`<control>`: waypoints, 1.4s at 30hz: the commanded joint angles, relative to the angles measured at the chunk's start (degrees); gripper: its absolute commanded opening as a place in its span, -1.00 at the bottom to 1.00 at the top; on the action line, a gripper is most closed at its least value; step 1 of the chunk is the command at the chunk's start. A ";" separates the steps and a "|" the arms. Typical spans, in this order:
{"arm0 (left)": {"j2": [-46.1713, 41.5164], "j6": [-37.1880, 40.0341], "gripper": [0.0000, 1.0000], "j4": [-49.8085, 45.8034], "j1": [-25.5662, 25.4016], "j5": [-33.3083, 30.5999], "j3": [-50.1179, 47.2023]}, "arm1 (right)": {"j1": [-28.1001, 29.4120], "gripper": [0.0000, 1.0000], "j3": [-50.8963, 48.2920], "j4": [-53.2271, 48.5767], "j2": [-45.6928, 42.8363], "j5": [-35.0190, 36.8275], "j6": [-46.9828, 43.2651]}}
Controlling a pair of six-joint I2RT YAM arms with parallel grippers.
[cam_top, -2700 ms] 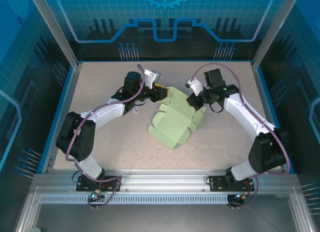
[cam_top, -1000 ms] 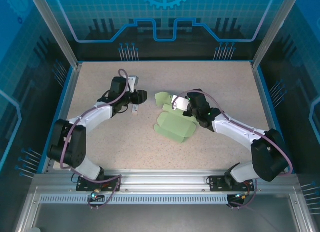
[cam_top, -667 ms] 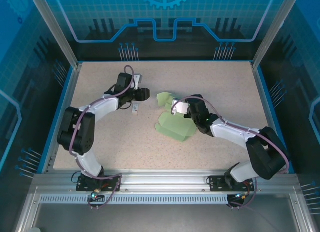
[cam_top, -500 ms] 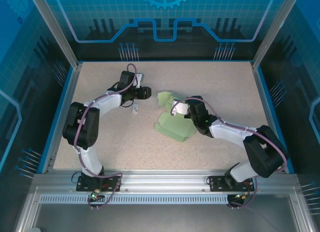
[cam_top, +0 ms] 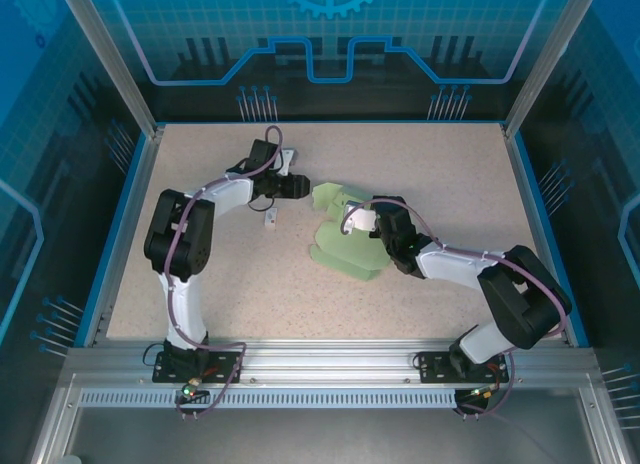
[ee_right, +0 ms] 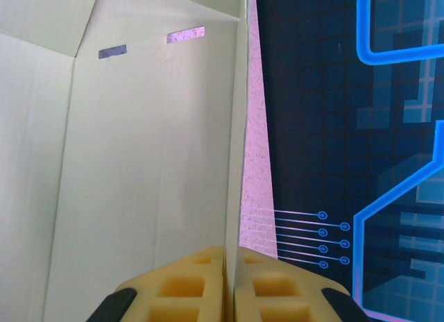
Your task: Fold the paper box
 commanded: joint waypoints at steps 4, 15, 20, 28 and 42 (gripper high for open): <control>-0.97 0.77 0.09 3.69 -0.15 10.21 -2.38 | -0.09 -0.83 0.74 -0.68 0.00 0.35 1.68; -1.78 3.12 0.08 8.33 -2.23 14.82 -5.51 | -1.07 -0.86 2.05 -3.19 1.03 -0.19 3.21; -1.97 4.83 0.08 9.35 -3.11 16.50 -6.16 | -1.58 -0.85 2.79 -4.32 1.02 -0.64 4.51; -2.45 6.46 0.08 12.38 -4.12 18.67 -8.30 | -2.56 -0.82 4.04 -6.57 1.12 -2.20 6.27; -0.61 8.53 0.06 14.27 -5.95 20.52 -6.91 | -3.29 -0.82 5.18 -8.12 2.36 -4.52 7.30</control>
